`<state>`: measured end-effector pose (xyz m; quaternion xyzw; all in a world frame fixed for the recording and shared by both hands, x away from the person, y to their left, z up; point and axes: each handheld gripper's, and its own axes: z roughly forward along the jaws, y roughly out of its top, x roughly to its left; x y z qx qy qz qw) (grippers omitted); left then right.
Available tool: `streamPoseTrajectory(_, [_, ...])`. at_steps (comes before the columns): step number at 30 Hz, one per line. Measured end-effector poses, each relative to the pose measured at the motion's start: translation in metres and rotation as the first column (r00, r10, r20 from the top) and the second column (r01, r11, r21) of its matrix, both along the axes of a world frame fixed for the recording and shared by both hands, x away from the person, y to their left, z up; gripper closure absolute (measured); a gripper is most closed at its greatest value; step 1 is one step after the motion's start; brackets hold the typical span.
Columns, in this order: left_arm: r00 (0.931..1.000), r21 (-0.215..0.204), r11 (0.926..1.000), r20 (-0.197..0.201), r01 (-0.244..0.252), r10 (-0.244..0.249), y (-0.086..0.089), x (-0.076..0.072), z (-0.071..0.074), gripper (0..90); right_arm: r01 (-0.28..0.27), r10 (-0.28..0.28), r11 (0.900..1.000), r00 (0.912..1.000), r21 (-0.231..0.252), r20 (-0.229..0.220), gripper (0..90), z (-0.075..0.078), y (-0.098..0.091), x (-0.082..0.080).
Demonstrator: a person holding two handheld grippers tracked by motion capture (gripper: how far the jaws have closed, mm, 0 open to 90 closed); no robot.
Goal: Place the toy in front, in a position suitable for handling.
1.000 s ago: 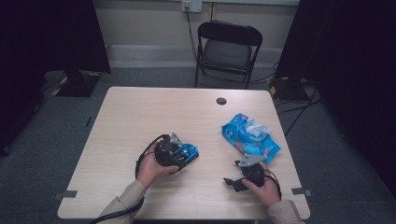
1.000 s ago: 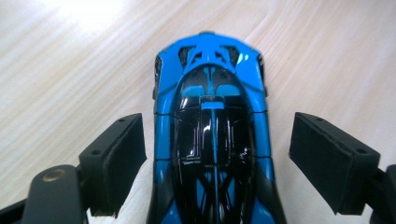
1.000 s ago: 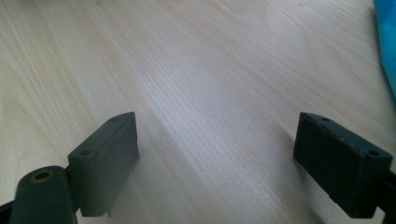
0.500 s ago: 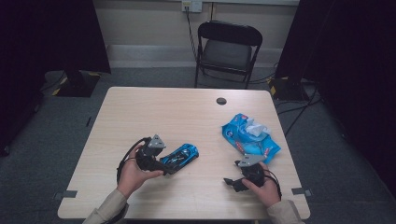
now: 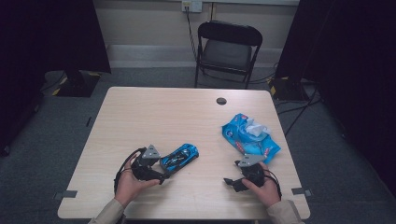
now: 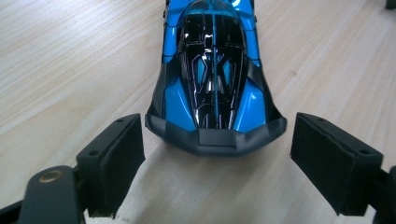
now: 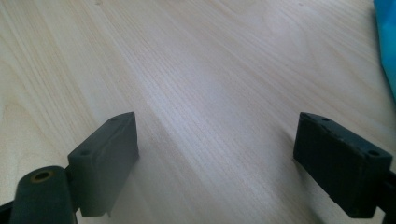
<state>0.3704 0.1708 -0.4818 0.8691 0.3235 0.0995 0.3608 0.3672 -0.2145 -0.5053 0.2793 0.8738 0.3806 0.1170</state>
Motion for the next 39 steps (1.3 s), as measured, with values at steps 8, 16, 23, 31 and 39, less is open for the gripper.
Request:
streamPoseTrajectory(8, [0.9989,0.007,0.9998,0.042,-0.021,0.021,-0.008,0.002,-0.009,16.5,0.000,0.000,1.0000,1.0000,0.000,0.000,13.1,0.000,0.000,0.000])
streamPoseTrajectory(16, [0.9984,0.010,0.9998,0.054,-0.018,0.017,-0.012,0.004,-0.016,18.0,0.000,0.000,1.0000,1.0000,0.000,0.000,13.1,0.000,0.000,0.000])
streamPoseTrajectory(23, [0.9974,-0.017,0.9995,0.067,-0.026,0.027,-0.017,0.005,-0.021,21.6,0.000,0.000,1.0000,1.0000,0.000,0.000,13.1,0.000,0.000,0.000])
streamPoseTrajectory(31, [0.9961,-0.025,0.9995,0.086,-0.021,0.023,-0.015,0.006,-0.023,23.6,-0.002,0.002,1.0000,1.0000,0.000,0.000,13.0,0.000,0.000,0.000])
streamPoseTrajectory(39, [0.9960,-0.026,0.9994,0.086,-0.022,0.024,-0.015,0.005,-0.023,23.7,0.001,-0.001,1.0000,1.0000,-0.001,0.000,12.7,0.000,0.000,0.000])
